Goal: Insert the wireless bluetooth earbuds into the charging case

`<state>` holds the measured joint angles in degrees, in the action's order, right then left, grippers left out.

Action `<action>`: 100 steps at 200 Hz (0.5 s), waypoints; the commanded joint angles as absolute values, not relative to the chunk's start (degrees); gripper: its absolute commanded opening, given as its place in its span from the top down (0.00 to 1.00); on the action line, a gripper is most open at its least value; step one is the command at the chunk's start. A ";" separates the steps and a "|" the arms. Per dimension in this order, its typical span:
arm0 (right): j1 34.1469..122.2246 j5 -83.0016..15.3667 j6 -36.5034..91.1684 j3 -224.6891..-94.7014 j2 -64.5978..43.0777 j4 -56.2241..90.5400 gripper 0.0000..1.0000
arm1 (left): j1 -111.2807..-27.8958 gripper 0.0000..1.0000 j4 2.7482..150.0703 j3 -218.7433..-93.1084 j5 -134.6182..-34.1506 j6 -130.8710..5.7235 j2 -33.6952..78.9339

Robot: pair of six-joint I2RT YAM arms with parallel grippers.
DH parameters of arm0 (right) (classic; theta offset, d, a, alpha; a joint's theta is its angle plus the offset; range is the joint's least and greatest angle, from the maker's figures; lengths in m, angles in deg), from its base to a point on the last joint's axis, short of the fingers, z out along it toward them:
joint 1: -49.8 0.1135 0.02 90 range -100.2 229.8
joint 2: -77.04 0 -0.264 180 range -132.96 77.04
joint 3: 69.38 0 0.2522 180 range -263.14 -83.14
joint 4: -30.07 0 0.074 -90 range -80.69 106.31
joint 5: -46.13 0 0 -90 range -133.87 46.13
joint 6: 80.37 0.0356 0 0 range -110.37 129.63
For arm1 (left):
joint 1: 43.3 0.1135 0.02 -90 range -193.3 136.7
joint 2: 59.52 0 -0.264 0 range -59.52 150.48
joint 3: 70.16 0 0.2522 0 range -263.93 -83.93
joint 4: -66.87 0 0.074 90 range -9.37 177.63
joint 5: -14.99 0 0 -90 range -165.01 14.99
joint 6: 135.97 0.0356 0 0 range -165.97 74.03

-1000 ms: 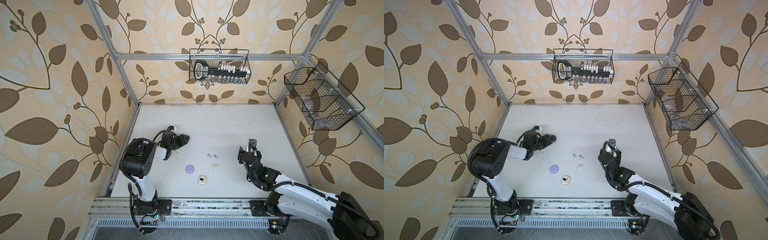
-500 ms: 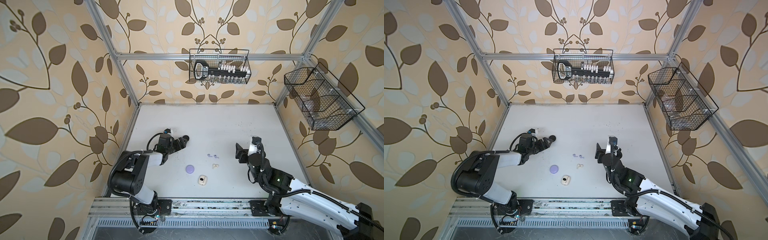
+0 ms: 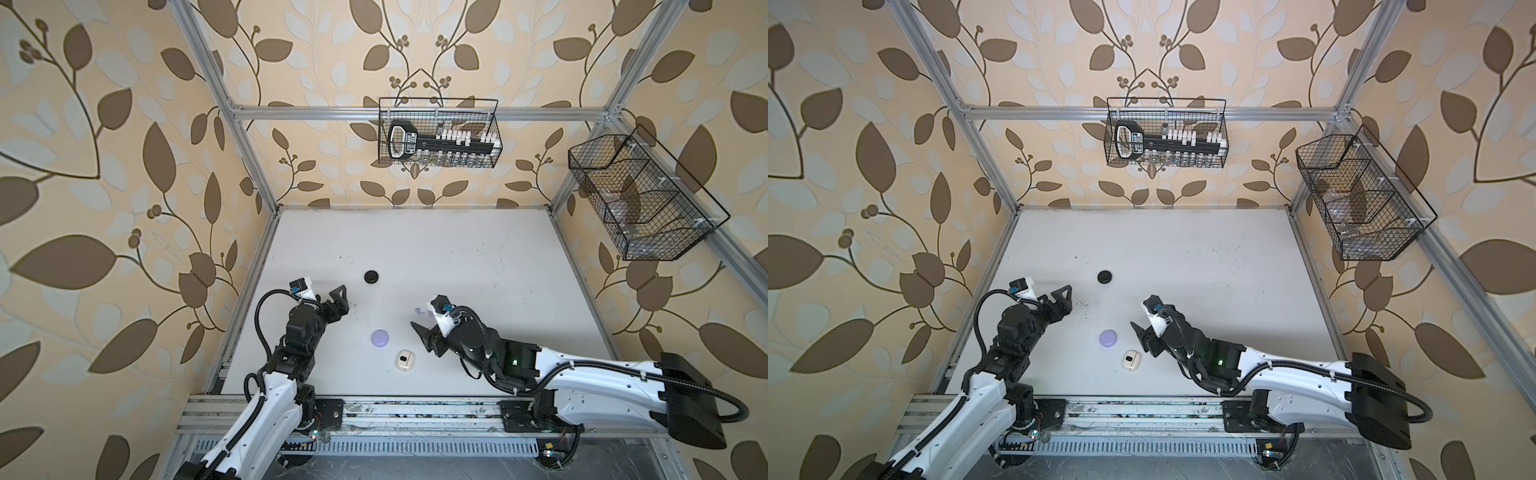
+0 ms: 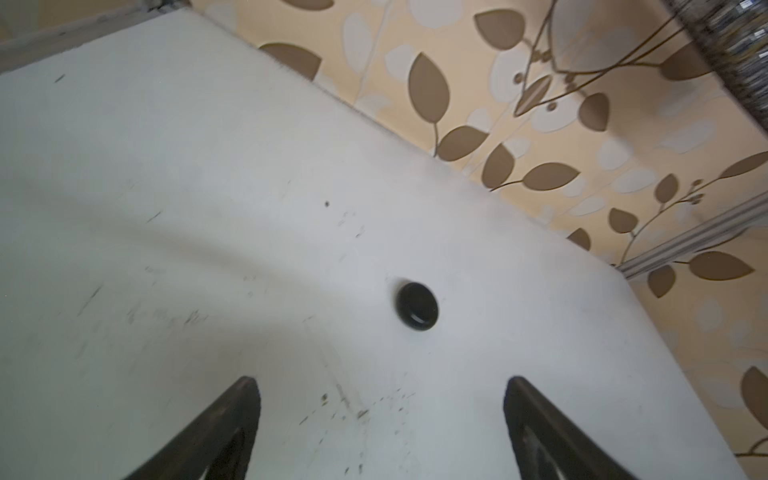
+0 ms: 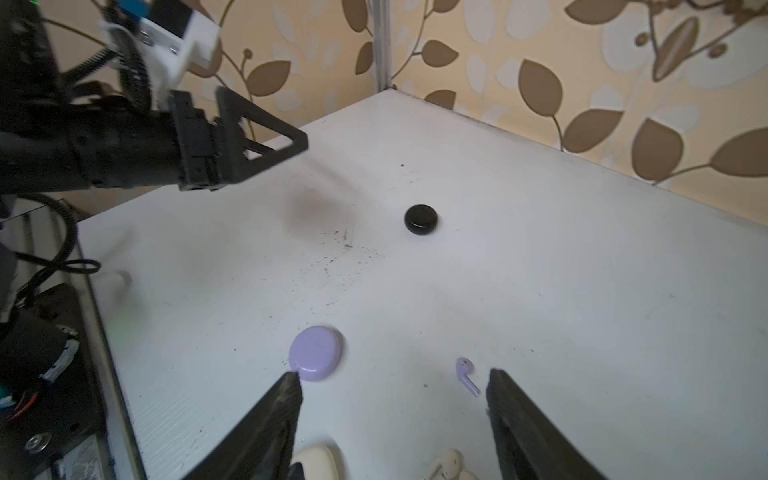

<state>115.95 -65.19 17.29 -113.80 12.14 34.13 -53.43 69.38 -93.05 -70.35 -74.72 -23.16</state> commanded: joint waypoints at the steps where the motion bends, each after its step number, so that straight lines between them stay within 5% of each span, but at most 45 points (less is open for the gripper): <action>1: 114.47 -52.39 7.81 -111.96 7.20 45.62 0.28 | -53.32 0.08 69.96 -94.29 -64.78 -75.14 -23.49; 67: 102.66 -27.31 3.11 -119.60 -9.20 42.23 0.22 | -53.32 0.11 69.15 -96.97 -66.71 -74.82 -15.87; 100: 100.78 -24.17 2.68 -125.35 -17.58 40.53 0.19 | -53.32 0.10 69.47 -95.80 -65.95 -75.34 -18.45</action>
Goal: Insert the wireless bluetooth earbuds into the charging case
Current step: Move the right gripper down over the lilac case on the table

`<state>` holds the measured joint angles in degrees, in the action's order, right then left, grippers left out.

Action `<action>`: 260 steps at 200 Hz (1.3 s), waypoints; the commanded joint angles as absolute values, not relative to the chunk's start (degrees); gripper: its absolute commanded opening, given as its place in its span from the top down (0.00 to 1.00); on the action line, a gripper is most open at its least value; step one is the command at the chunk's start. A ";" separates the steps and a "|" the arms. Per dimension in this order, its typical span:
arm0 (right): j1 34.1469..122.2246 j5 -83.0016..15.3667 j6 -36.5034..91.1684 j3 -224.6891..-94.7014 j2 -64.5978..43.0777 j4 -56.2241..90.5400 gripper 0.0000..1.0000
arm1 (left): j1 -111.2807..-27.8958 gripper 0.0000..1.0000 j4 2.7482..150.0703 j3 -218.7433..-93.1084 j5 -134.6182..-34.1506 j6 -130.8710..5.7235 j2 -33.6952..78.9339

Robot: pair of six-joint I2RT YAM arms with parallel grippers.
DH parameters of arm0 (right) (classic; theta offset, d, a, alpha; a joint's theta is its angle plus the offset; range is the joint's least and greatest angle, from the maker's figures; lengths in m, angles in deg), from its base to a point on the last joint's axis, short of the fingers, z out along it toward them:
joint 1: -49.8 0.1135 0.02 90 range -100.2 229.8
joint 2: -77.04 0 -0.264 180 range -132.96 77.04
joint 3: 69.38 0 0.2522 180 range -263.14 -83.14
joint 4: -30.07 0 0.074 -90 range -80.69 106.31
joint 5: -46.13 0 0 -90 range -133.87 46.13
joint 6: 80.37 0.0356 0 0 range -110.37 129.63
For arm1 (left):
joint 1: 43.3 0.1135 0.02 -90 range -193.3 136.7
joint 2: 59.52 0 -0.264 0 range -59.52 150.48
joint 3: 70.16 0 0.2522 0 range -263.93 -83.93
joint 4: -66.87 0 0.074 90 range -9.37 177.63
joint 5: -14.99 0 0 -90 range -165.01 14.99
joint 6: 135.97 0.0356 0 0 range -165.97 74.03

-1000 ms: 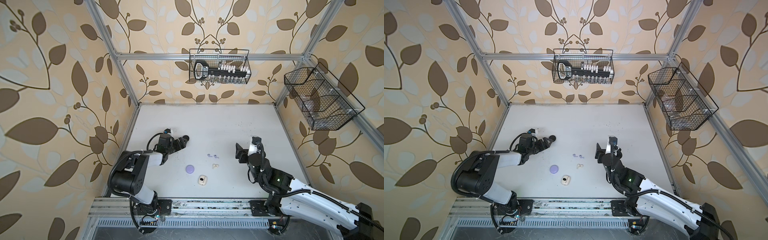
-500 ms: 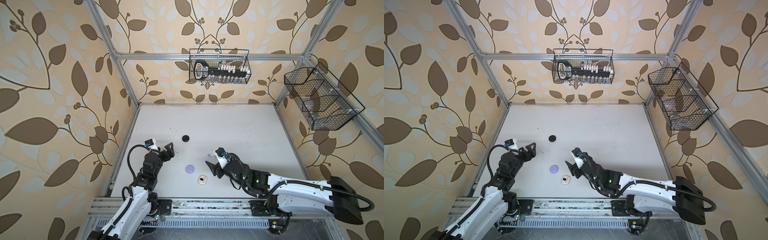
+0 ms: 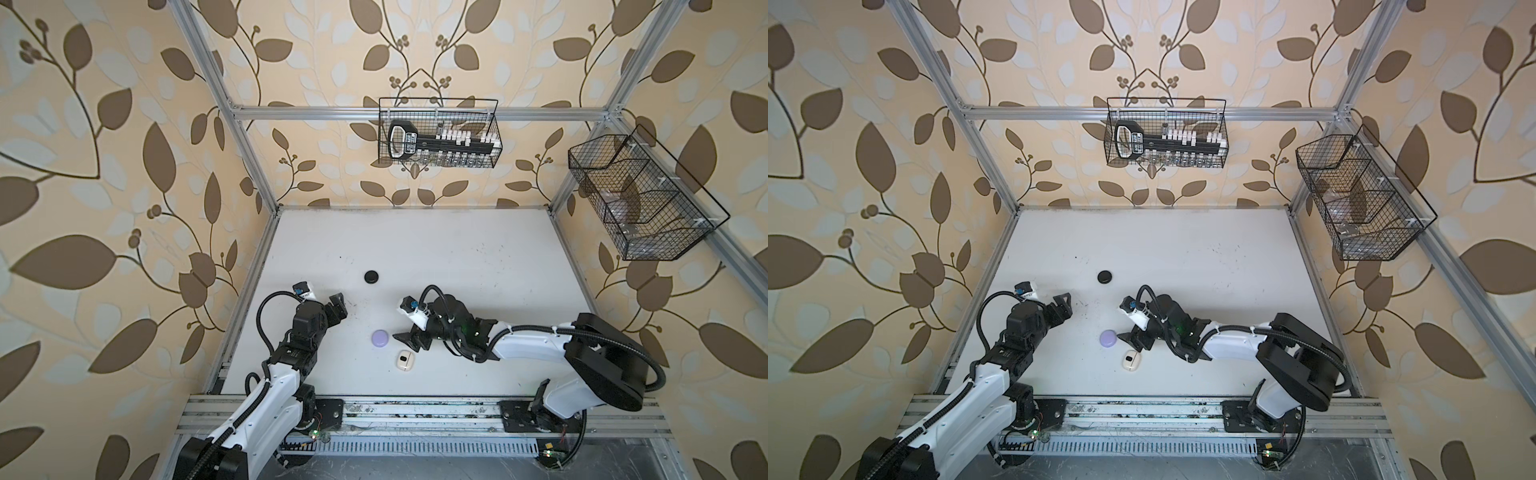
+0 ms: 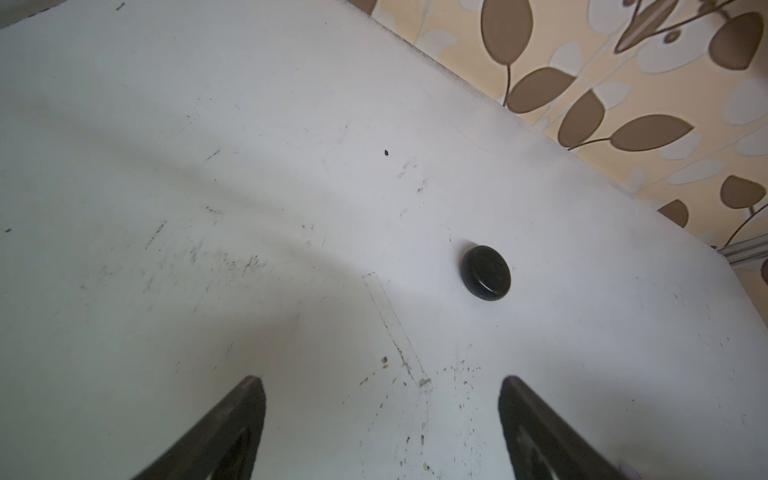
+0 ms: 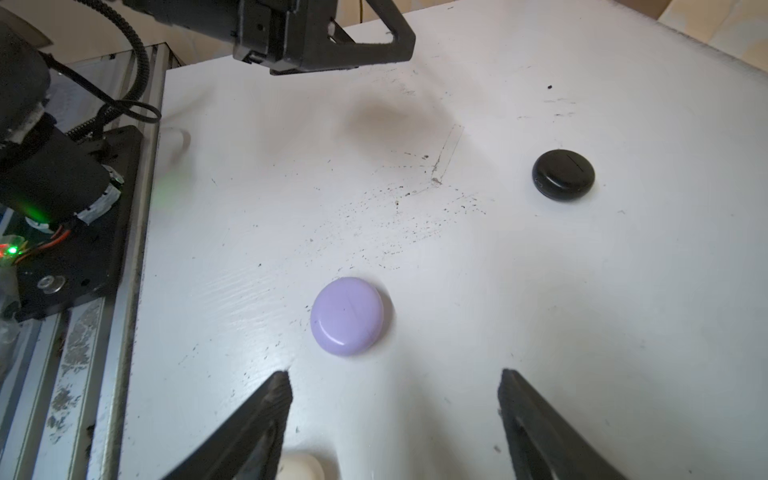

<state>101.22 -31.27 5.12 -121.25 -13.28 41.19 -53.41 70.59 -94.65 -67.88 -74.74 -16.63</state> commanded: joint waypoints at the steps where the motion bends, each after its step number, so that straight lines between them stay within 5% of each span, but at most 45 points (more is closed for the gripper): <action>1: 100.78 -24.09 2.64 -125.52 -17.91 40.51 0.19 | -53.32 0.10 69.47 -95.75 -66.04 -75.37 -18.47; 62: 99.22 -22.61 -0.74 -135.57 -31.75 31.28 0.24 | -53.32 0.11 67.89 -96.13 -69.22 -74.17 -16.74; 149: 100.06 -14.16 -0.77 -132.71 -28.50 34.36 0.18 | -53.33 0.12 67.84 -95.48 -68.93 -74.32 -18.05; 193: 100.09 -16.67 -0.82 -133.88 -33.05 36.61 0.13 | -53.38 0.13 67.80 -95.32 -69.05 -74.32 -18.36; 260: 103.14 -24.15 -2.69 -134.23 -34.00 35.55 0.19 | -53.39 0.14 67.71 -94.55 -69.16 -74.44 -19.89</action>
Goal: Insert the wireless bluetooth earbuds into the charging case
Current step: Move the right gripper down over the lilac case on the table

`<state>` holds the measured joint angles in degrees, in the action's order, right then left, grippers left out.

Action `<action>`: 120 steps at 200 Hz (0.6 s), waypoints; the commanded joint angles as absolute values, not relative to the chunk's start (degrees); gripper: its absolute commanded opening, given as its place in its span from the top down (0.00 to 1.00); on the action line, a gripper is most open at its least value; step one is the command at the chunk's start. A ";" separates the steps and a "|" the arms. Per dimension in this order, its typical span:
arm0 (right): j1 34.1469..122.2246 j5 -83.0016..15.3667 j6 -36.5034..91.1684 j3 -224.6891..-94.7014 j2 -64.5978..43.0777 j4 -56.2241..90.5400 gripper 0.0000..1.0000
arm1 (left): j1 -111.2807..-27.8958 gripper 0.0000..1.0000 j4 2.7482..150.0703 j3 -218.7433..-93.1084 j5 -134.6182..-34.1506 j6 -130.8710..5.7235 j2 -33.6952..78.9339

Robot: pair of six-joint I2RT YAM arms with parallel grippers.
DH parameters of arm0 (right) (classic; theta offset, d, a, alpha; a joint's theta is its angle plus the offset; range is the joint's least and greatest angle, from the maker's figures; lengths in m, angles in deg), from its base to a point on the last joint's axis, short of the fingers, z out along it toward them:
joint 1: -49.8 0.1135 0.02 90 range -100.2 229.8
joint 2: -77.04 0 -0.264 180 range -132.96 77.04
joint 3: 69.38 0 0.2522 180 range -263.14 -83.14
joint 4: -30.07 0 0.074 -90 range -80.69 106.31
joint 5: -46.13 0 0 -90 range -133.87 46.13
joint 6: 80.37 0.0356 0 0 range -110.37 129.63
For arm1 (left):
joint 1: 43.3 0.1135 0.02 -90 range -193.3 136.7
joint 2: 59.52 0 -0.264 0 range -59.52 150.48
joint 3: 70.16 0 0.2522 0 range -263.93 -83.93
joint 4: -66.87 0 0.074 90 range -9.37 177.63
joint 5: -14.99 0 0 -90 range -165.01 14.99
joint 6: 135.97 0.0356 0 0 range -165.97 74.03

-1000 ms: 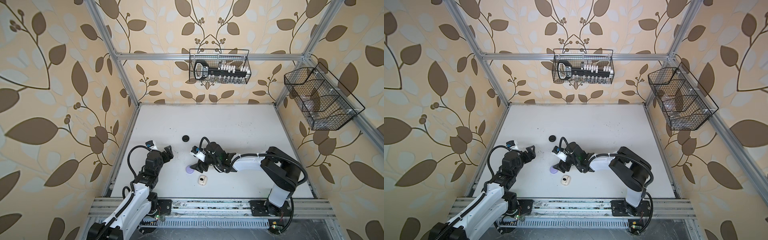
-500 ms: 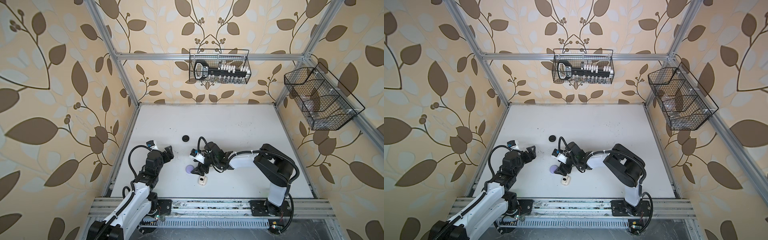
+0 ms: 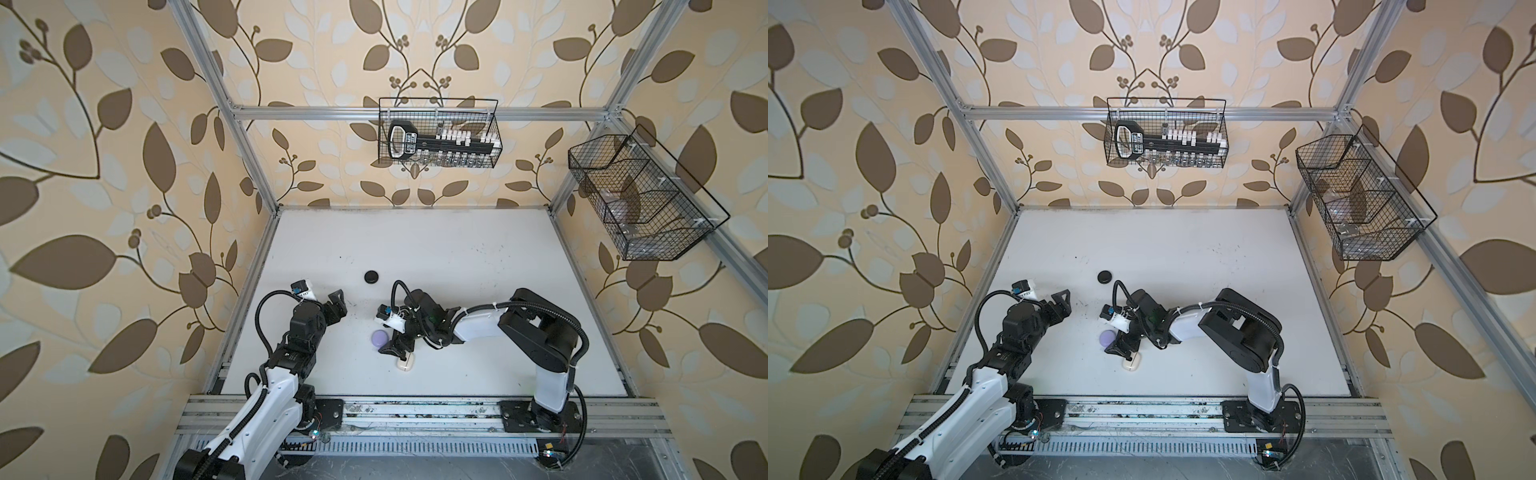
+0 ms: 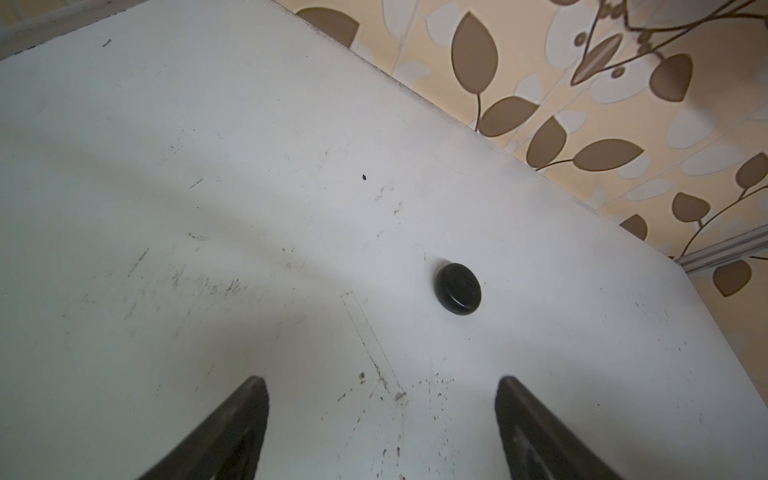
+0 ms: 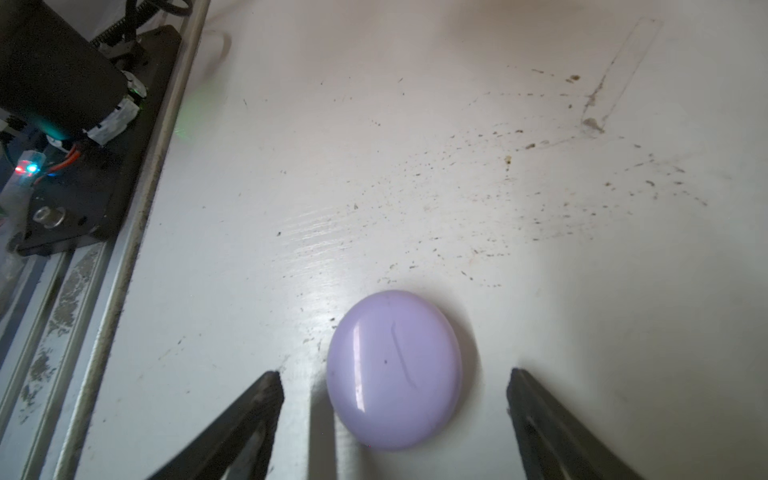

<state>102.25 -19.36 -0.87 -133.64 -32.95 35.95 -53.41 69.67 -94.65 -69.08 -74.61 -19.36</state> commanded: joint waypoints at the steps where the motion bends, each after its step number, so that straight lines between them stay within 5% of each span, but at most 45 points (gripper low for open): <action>1: 103.19 -24.43 -2.64 -134.26 -33.98 35.55 0.19 | -53.40 0.14 67.71 -94.60 -69.23 -74.44 -19.89; 46: 103.79 -33.17 -1.71 -134.54 -35.40 36.57 0.33 | -53.40 0.14 67.72 -94.49 -69.53 -74.43 -20.06; 120: 104.03 -34.64 -1.35 -134.76 -36.74 38.19 0.30 | -53.39 0.14 67.46 -94.30 -69.96 -74.43 -20.15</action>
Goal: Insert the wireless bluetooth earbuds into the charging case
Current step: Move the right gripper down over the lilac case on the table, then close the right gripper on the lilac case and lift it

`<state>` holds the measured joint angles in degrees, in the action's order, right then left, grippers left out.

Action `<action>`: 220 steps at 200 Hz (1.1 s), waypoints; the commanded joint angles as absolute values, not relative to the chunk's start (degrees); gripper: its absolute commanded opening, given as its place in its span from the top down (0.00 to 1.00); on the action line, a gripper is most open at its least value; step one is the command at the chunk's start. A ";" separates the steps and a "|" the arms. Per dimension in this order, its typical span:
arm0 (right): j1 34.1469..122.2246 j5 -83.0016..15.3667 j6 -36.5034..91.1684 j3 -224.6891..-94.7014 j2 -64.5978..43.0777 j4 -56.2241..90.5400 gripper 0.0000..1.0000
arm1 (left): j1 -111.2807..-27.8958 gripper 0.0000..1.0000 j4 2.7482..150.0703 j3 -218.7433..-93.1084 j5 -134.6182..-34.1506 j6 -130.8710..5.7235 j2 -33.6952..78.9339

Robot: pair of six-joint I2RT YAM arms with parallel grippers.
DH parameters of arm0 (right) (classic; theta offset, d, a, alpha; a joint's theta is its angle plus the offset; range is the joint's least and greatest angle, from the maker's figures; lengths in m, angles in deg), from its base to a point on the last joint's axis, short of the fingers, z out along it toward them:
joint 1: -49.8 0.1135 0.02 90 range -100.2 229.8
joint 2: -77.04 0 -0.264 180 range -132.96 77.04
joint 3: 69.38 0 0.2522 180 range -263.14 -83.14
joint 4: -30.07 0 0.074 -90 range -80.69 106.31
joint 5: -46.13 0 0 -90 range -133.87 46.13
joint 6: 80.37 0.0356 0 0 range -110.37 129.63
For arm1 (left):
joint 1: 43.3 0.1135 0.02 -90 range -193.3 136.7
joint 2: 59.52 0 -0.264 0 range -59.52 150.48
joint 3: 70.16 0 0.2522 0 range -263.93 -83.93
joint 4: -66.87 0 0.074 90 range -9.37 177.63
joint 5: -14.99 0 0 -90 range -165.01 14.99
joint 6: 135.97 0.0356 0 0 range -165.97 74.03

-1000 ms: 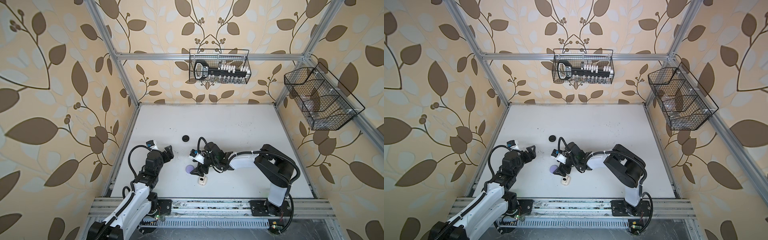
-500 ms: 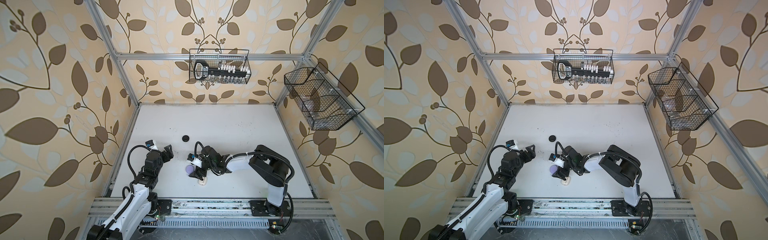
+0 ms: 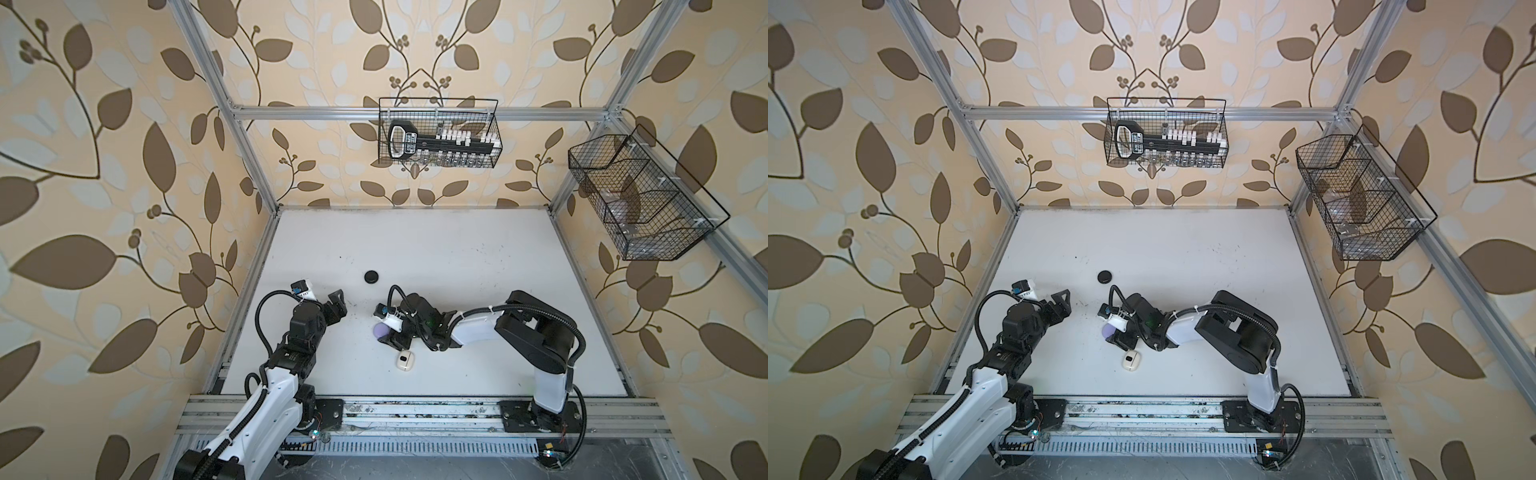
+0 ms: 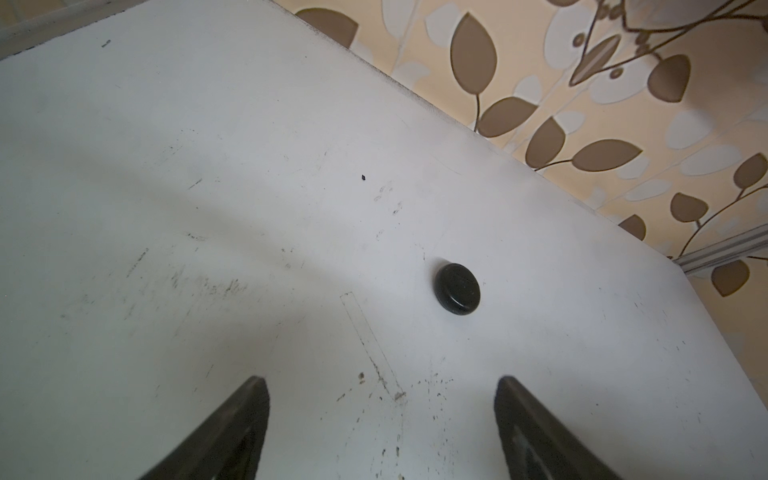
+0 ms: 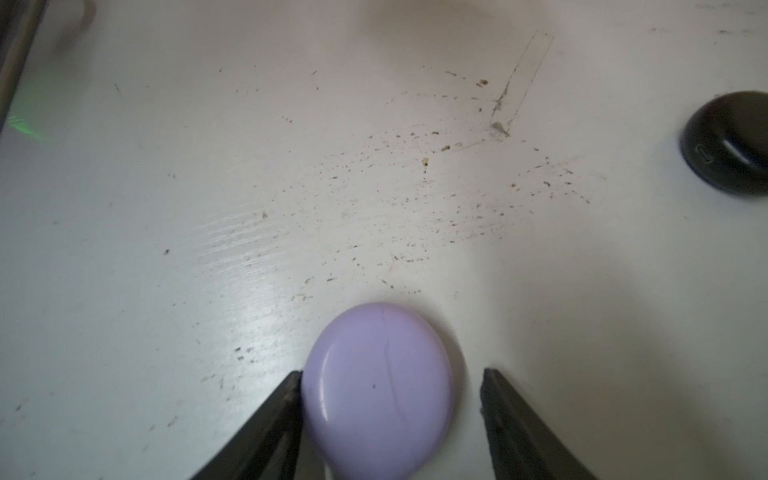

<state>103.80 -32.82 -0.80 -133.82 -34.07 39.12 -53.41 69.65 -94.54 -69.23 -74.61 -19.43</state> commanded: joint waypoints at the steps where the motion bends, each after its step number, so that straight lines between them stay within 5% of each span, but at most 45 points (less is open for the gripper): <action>1: 104.03 -34.64 -1.31 -134.79 -36.76 38.15 0.30 | -53.40 0.14 67.50 -94.30 -69.89 -74.44 -20.15; 140: 104.03 -36.00 -0.73 -133.68 -35.28 37.40 0.57 | -53.40 0.12 66.73 -94.74 -72.35 -73.78 -19.50; 220: 103.47 -41.61 0.10 -125.92 -13.53 35.86 0.62 | -53.34 0.10 81.04 -112.14 -84.15 -72.33 -22.44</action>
